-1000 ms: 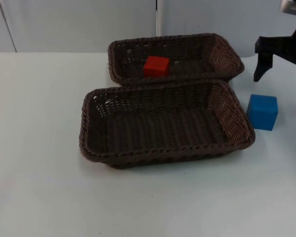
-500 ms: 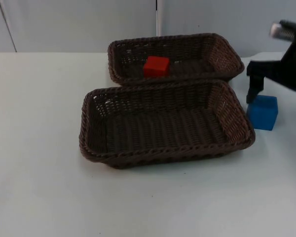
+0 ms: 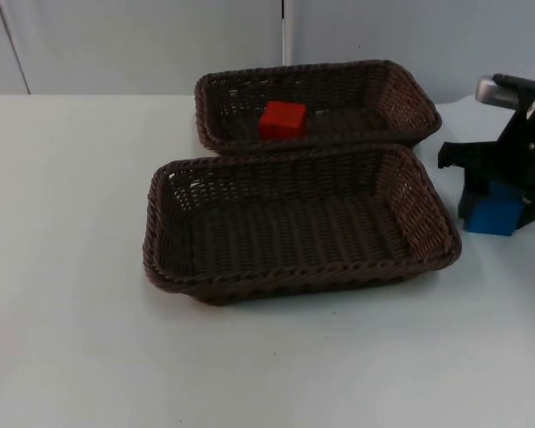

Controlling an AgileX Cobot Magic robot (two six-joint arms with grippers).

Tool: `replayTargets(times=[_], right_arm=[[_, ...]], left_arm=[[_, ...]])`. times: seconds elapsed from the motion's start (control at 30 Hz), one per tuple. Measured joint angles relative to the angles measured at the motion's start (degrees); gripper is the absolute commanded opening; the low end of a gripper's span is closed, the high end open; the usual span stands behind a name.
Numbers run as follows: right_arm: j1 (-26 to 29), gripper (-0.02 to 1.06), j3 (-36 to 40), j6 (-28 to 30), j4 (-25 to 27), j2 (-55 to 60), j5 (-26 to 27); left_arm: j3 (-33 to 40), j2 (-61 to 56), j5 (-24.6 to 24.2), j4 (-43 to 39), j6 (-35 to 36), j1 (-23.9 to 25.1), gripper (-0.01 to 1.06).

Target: Pick up one cube with the left hand and place it into the upper basket. Pick up one cube with the right hand and place it into the lower basket.

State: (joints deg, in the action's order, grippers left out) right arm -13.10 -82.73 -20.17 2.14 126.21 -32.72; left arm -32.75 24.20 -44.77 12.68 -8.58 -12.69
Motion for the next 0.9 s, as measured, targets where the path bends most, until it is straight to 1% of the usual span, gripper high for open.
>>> replayTargets(times=[0.03,0.13,0.17,0.4,0.57,0.67,0.73,0.9], right_arm=[[0.0,0.28,0.0,0.0,0.0,0.0,0.2],[0.0,0.04,0.0,0.0,-0.1,-0.1,0.4],[0.0,0.0,0.0,0.0,-0.1,-0.1,0.4],[0.0,0.0,0.0,1.3,-0.4,-6.3,-0.6],[0.0,0.0,0.0,3.0,-0.9,-12.5,-3.6],[0.0,0.0,0.0,4.9,-2.1,-17.4,-6.8],[0.0,0.0,0.0,5.2,-2.1,-18.0,-7.2],[-0.1,0.0,0.0,8.2,-3.0,-22.3,-10.7]], left_arm=[[0.0,0.0,0.0,0.0,0.0,0.0,0.99],[0.0,0.0,0.0,0.0,0.0,0.0,0.99],[0.0,0.0,0.0,0.0,0.0,0.0,0.99],[0.0,0.0,0.0,0.0,0.0,0.0,0.99],[0.0,0.0,0.0,0.0,0.0,0.0,0.99],[0.0,0.0,0.0,0.0,0.0,0.0,0.99],[0.0,0.0,0.0,0.0,0.0,0.0,0.99],[0.0,0.0,0.0,0.0,0.0,0.0,0.99]])
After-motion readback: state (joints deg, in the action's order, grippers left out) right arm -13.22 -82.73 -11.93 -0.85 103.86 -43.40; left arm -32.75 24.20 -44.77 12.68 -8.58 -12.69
